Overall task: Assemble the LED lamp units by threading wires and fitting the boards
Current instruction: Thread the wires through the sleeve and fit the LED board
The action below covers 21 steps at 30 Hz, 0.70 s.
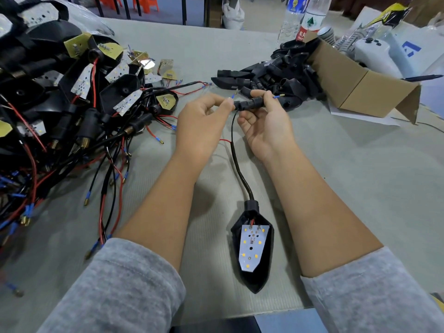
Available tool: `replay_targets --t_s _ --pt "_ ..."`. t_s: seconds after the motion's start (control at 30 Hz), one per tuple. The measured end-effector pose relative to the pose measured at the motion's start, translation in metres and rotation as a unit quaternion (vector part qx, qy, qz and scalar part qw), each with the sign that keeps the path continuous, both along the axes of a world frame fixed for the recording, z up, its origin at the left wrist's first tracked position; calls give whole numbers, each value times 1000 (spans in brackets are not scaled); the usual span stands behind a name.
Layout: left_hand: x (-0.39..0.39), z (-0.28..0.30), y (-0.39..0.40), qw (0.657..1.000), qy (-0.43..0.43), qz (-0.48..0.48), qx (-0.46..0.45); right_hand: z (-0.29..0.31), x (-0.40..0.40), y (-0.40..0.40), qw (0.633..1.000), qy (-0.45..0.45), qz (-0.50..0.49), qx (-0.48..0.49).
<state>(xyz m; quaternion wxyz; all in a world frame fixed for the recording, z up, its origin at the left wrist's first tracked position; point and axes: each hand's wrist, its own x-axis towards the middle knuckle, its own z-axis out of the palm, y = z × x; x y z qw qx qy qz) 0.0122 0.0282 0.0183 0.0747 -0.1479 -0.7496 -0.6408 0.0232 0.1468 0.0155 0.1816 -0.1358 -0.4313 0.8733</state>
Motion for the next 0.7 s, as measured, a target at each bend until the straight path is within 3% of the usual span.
replay_targets --t_s 0.3,0.7 --pt "-2 -4 0 998 7 8 -63 2 2 0 1000 11 -7 -17" --pt "0 -4 2 998 1 -18 -62 3 1 0 1000 24 2 2"
